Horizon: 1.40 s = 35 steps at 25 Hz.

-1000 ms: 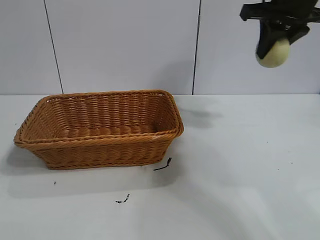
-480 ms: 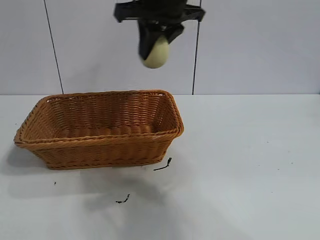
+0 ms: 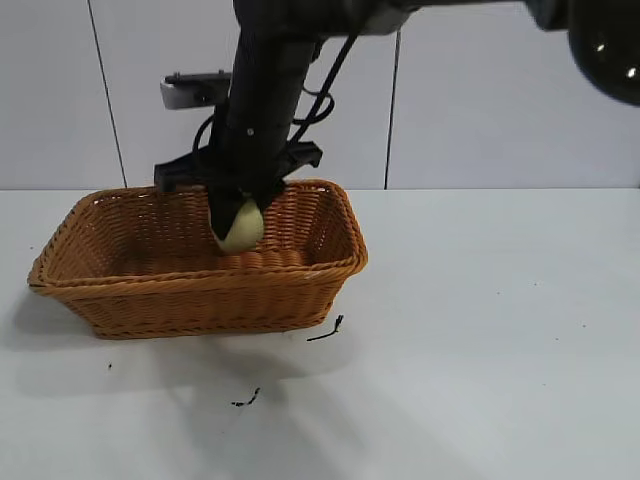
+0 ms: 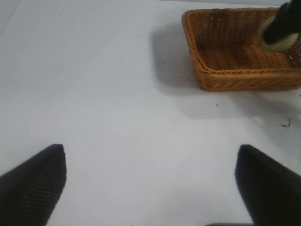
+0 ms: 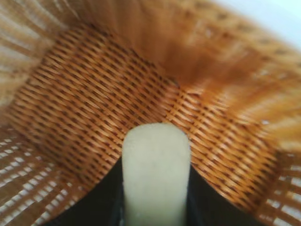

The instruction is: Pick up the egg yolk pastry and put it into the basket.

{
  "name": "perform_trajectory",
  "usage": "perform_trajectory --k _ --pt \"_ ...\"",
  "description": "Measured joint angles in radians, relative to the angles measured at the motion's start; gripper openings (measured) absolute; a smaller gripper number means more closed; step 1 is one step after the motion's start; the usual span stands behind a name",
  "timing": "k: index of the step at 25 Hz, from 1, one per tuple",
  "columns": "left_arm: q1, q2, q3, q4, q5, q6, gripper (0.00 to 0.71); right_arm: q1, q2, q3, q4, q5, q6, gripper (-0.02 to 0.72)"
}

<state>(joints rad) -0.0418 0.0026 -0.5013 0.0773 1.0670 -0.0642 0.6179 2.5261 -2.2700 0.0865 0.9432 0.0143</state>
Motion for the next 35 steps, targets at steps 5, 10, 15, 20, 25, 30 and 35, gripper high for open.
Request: perform_trajectory --k 5,10,15,20,25,30,35 --pt "0.000 0.000 0.000 0.000 0.000 0.000 0.696 0.000 0.000 -0.125 0.001 0.073 0.000 0.671" --pt "0.000 0.000 0.000 0.000 0.000 0.000 0.696 -0.020 -0.001 -0.294 -0.002 0.177 0.007 0.692" --pt "0.000 0.000 0.000 0.000 0.000 0.000 0.696 -0.115 -0.002 -0.369 -0.023 0.224 0.008 0.694" --pt "0.000 0.000 0.000 0.000 0.000 0.000 0.696 -0.269 -0.002 -0.372 -0.039 0.263 0.006 0.694" --pt "0.000 0.000 0.000 0.000 0.000 0.000 0.696 -0.420 -0.002 -0.372 -0.049 0.269 -0.014 0.694" --pt "0.000 0.000 0.000 0.000 0.000 0.000 0.696 -0.529 -0.002 -0.372 -0.051 0.269 -0.023 0.694" --pt "0.000 0.000 0.000 0.000 0.000 0.000 0.696 -0.573 -0.013 -0.355 -0.051 0.270 -0.023 0.694"
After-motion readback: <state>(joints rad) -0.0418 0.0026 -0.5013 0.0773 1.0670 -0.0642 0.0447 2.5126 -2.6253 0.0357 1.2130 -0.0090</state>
